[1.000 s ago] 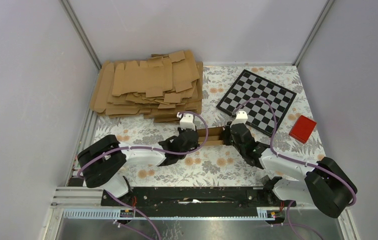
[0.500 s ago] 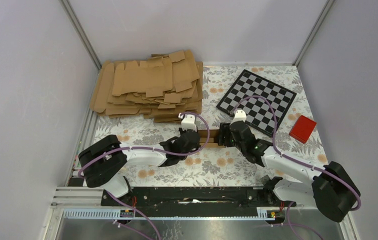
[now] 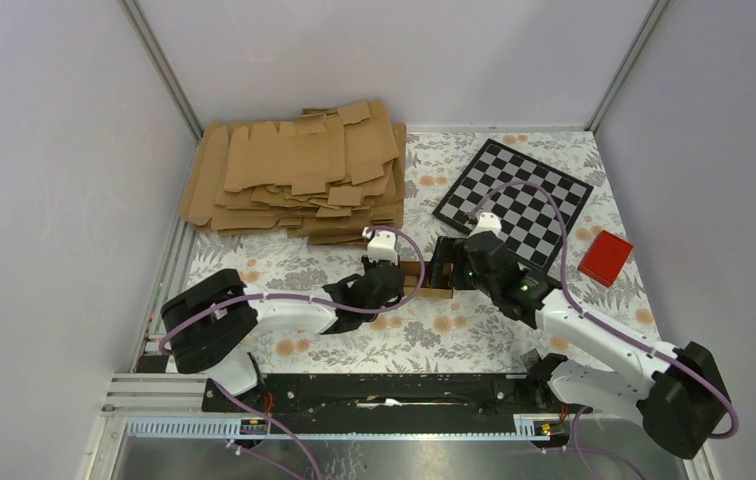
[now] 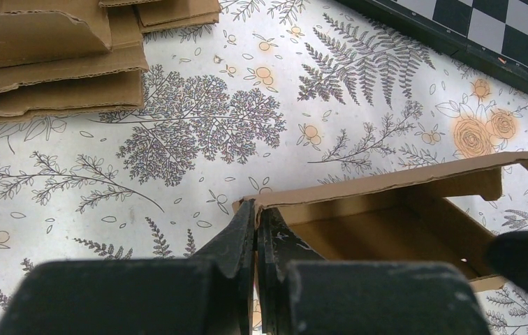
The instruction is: Fold the paper box
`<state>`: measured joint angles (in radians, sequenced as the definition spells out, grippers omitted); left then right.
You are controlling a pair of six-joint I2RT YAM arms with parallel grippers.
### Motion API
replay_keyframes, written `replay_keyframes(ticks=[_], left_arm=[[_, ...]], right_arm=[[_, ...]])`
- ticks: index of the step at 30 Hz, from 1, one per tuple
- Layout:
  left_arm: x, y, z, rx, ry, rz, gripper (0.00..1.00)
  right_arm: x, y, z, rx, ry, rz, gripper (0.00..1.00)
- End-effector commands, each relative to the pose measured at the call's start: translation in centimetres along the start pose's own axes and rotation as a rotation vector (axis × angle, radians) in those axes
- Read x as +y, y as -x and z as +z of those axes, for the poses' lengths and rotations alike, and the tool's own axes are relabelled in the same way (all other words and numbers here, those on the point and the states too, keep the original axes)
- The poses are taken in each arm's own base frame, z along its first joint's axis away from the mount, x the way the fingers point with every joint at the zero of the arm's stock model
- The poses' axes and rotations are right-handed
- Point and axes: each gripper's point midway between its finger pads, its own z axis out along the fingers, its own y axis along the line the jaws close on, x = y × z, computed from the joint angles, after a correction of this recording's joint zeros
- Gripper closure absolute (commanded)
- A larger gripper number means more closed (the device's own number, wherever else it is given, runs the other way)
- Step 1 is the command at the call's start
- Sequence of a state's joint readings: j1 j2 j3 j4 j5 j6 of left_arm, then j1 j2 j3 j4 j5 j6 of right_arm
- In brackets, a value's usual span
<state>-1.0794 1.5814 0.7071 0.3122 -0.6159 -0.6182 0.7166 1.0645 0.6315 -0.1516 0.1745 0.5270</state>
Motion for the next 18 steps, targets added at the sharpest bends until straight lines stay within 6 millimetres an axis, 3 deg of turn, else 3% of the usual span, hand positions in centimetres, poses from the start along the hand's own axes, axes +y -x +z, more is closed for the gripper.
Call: replay_keyframes(ticks=[1,6,13,18], left_arm=[[-0.4,0.0,0.2,0.000,0.006,0.017,1.00],[-0.5,0.0,0.1,-0.003,0.005,0.012,1.00],[-0.4,0.1,-0.1,-0.012,0.013,0.015,1.00],[-0.3,0.1,-0.3,-0.021,0.022,0.017,1.00]], right_arm=[[0.4,3.2,-2.2,-0.108,-0.058,0.337,0.00],[-1.5,3.5,-3.2,-0.120,-0.228,0.655,0.00],[0.3,3.4,-1.7,0.028,-0.195,0.831,0.01],[0.8,1.9,-0.5,0.131,-0.209,0.887,0.01]])
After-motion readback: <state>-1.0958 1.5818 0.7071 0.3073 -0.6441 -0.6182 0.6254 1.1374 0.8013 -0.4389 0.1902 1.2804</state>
